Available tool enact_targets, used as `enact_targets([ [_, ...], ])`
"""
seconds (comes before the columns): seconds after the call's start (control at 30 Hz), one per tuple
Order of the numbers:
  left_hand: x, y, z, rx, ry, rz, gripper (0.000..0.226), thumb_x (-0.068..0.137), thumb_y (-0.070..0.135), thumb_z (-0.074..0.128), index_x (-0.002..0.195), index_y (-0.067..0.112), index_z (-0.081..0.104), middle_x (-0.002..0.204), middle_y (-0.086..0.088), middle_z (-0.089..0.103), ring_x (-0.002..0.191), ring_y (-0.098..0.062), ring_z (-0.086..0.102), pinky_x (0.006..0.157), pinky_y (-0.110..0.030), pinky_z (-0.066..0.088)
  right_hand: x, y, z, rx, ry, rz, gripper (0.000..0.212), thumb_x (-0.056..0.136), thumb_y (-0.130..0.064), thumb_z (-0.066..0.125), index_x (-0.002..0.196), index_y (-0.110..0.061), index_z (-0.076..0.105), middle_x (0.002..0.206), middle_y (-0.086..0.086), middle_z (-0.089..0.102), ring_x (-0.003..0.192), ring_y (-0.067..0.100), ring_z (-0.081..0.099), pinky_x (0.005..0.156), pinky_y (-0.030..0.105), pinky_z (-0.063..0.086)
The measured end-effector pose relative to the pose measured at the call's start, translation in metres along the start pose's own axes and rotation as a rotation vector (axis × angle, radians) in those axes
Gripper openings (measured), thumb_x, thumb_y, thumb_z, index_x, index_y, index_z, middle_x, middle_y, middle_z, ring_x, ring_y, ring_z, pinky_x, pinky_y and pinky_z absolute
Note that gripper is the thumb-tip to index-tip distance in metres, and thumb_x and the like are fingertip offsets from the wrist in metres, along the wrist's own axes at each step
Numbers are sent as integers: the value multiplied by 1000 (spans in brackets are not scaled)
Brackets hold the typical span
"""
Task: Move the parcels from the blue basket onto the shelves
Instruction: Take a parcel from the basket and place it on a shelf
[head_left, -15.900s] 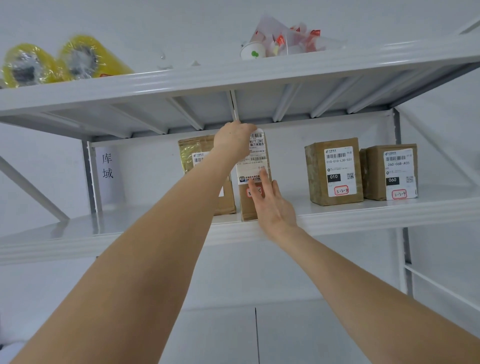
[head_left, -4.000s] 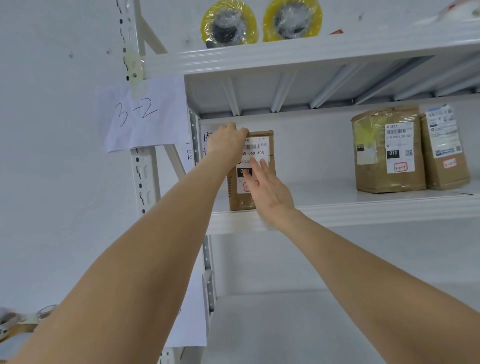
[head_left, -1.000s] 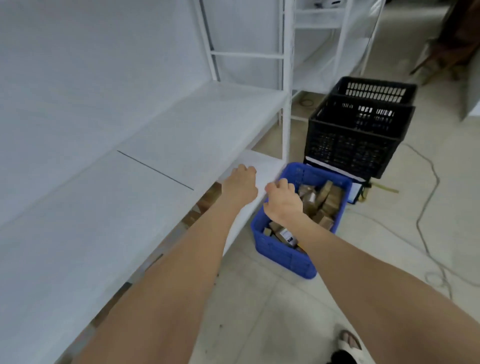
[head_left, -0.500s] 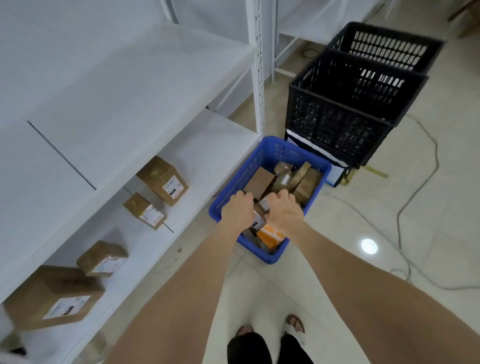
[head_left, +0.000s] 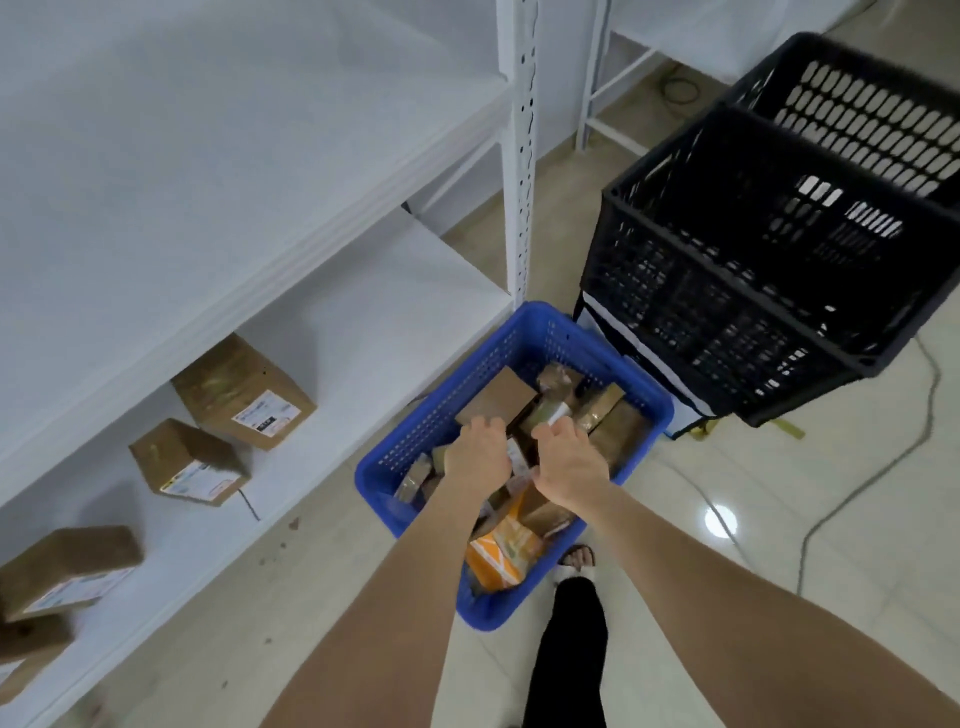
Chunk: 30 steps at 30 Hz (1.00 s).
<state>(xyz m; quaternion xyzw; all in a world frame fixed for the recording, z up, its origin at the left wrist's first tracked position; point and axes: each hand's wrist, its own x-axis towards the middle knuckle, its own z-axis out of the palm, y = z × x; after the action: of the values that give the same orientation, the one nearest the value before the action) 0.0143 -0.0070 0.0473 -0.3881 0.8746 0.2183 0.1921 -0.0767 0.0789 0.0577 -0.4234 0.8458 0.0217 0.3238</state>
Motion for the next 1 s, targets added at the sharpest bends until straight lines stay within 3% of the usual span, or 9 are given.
enact_targets([
  [0.2, 95, 21, 30, -151, -147, -126, 35, 91, 11, 50, 125, 5, 47, 126, -16, 47, 111, -33, 55, 81, -39, 49, 101, 43, 6, 21, -92, 8, 46, 93, -25, 58, 133, -15, 38, 137, 10, 37, 128, 27, 37, 102, 38, 42],
  [0.4, 186, 22, 99, -444, -143, -304, 40, 92, 11, 50, 131, 4, 45, 129, -17, 51, 116, -31, 52, 96, -38, 46, 207, 77, 46, 76, -168, 25, 48, 95, -20, 55, 138, -11, 36, 142, 12, 36, 130, 29, 37, 105, 39, 37],
  [0.57, 255, 18, 179, -726, -162, -514, 36, 98, 19, 49, 126, -4, 46, 124, -18, 57, 115, -33, 53, 86, -32, 42, 296, 112, 103, 80, -238, 62, 59, 94, -19, 56, 144, -8, 29, 145, 13, 34, 130, 30, 41, 101, 40, 40],
  [0.63, 278, 16, 208, -848, -193, -607, 29, 98, 21, 48, 115, -2, 53, 115, -18, 60, 110, -33, 55, 86, -34, 42, 326, 122, 122, 40, -277, 56, 68, 93, -22, 58, 148, -7, 21, 150, 14, 26, 136, 31, 32, 103, 42, 37],
  [0.73, 306, 11, 242, -1001, -203, -701, 23, 98, 18, 48, 77, 11, 52, 73, -2, 50, 84, -25, 51, 74, -31, 37, 364, 134, 146, -37, -308, 64, 82, 89, -28, 63, 151, -7, 14, 155, 17, 13, 144, 32, 13, 109, 45, 31],
  [0.77, 313, 10, 248, -1039, -199, -728, 21, 98, 19, 47, 78, 12, 50, 71, 2, 45, 76, -22, 50, 75, -30, 38, 374, 136, 154, -59, -317, 71, 85, 88, -29, 65, 151, -7, 12, 156, 18, 10, 145, 34, 10, 110, 45, 30],
  [0.83, 323, 9, 263, -1176, -203, -772, 12, 99, 18, 46, 100, 10, 54, 77, 1, 48, 74, -16, 49, 82, -34, 43, 390, 140, 168, -74, -348, 110, 89, 85, -30, 68, 150, -8, 12, 155, 20, 11, 143, 36, 14, 110, 46, 31],
  [0.9, 329, 9, 271, -1324, -205, -824, 30, 99, 19, 47, 125, 3, 50, 94, -8, 56, 79, -18, 51, 86, -35, 46, 400, 140, 178, -45, -373, 159, 88, 83, -31, 69, 150, -10, 15, 152, 20, 19, 137, 38, 26, 106, 45, 35],
  [1.0, 328, 12, 267, -1565, -229, -938, 15, 96, 24, 55, 104, 11, 53, 86, -2, 54, 74, -13, 51, 75, -28, 48, 404, 136, 178, -9, -338, 184, 83, 84, -32, 68, 148, -9, 19, 148, 20, 23, 131, 38, 33, 103, 44, 38],
])
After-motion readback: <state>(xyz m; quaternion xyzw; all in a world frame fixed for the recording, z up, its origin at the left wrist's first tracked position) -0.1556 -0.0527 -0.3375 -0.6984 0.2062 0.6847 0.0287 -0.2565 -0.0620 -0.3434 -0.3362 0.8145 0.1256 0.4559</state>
